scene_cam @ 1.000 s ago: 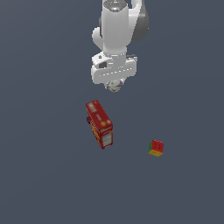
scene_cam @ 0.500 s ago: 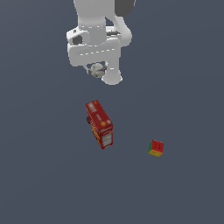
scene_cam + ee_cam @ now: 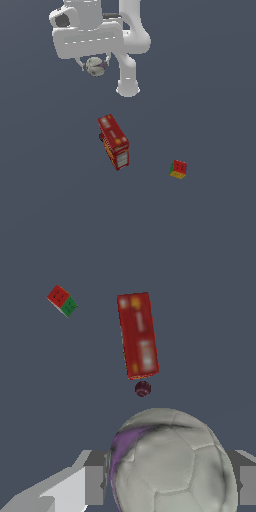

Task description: Pick up a designated object from a clutter of objects.

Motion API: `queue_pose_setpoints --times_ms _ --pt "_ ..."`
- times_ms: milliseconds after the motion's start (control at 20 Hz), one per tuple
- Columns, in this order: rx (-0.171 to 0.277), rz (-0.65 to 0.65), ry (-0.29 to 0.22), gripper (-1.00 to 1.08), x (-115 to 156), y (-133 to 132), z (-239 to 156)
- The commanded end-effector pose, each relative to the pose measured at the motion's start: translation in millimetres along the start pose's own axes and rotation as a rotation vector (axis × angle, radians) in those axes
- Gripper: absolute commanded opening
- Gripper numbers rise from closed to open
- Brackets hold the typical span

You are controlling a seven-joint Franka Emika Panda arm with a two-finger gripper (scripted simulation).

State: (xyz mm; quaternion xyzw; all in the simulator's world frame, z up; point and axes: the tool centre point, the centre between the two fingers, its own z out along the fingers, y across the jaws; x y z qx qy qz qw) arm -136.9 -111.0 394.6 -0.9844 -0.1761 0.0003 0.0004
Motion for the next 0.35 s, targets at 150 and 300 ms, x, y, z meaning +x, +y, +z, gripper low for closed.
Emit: queue_pose_setpoints --times_ms 150,300 --pt "-0.001 -0.002 0.000 -1.00 -1.4 9.8 -11.9" --pt "-0.001 -0.002 0.000 -1.00 -1.2 10.7 -12.9"
